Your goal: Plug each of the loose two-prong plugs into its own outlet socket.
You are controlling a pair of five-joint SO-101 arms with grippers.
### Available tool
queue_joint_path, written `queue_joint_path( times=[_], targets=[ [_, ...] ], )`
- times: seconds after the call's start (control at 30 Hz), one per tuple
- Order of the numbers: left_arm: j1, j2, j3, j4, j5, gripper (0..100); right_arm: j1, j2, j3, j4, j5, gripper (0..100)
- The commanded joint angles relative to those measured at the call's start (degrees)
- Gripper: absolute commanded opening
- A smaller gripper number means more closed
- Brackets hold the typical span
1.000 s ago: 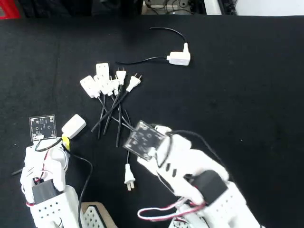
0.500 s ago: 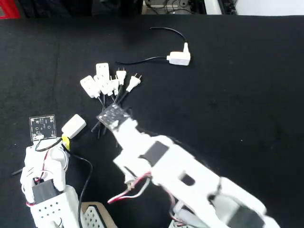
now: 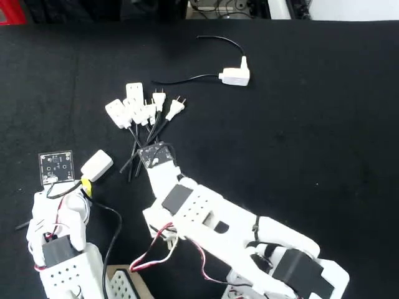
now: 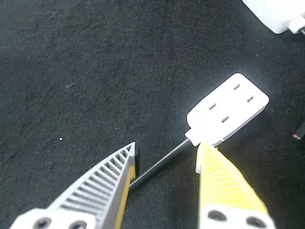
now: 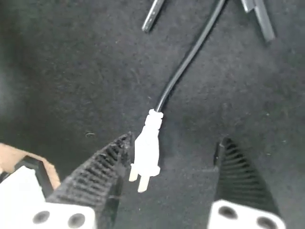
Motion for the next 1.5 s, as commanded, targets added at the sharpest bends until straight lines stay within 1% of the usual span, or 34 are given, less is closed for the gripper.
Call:
queue_joint_path(
  times=[0.0, 0.1, 0.17, 0.2, 0.27, 0.43, 0.63, 0.73, 0.8, 0.9, 0.97, 1.1, 1.17, 1.33, 1.47],
  targets=[
    [0.57, -0.26, 1.01, -0.79, -0.53, 21, -2.2, -0.22, -3.12, 0.44, -0.79, 19.1],
    [0.57, -0.26, 1.01, -0.79, -0.53, 21, -4.84, -0.22, -3.03, 0.44, -0.97, 15.2],
    [0.4, -0.26, 1.01, -0.79, -0.53, 21, -6.77, -0.13, -2.77, 0.62, -4.04, 15.5],
    [0.4, -0.26, 1.01, -0.79, -0.53, 21, -7.21, -0.13, -2.68, 0.53, -6.07, 16.2],
    [0.48, -0.26, 1.01, -0.79, -0.53, 21, -7.12, -0.13, -2.68, 0.79, -7.74, 17.8],
    [0.57, -0.26, 1.01, -0.79, -0.53, 21, -7.03, -0.13, -1.27, 0.44, -8.0, 20.9],
    [0.66, -0.26, 1.01, -0.79, -0.53, 21, -1.05, -0.04, -1.27, 0.26, -8.09, 20.5],
    [0.66, -0.26, 1.01, -0.79, -0.53, 21, -2.02, 0.4, -0.31, -0.88, -8.09, 20.4],
    [0.66, -0.26, 1.01, -0.79, -0.53, 21, -3.34, 2.24, 0.75, -2.9, -8.18, 20.4],
    [0.66, -0.18, 1.01, -0.79, -1.49, 21, -3.43, 6.11, 0.48, -4.66, -8.18, 20.4],
    [0.75, 0.0, 1.01, -0.79, -2.73, 21, -3.52, 8.48, -1.1, -3.69, -8.18, 20.4],
    [0.75, 0.09, 1.01, -0.79, -2.9, 21, -3.52, 11.82, -4.79, -0.18, -8.18, 20.4],
    [0.75, 0.09, 1.01, -0.79, -2.99, 21, -3.52, 12.79, -6.11, 1.14, -8.18, 18.7],
    [0.75, 0.09, 1.01, -0.79, -2.99, 21, -3.43, 13.23, -6.73, 0.7, -7.65, 4.9],
    [0.75, 0.09, 1.01, -0.79, -3.08, 21, -3.43, 13.14, -7.25, 1.14, -7.56, 4.2]
  ],
)
